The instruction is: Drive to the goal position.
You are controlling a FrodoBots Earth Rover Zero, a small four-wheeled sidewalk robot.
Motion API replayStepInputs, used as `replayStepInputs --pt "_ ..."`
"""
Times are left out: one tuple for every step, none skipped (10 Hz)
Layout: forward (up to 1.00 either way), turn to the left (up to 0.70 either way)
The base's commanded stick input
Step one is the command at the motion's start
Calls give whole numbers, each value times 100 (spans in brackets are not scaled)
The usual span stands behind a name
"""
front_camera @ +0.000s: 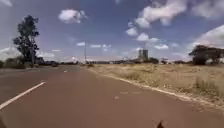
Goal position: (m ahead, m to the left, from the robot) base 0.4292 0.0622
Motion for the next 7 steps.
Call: replayStepInputs --pt "100 28" --pt "100 32" --pt "100 37" --pt "100 41" --pt "100 34" --pt "100 20" --pt "100 6"
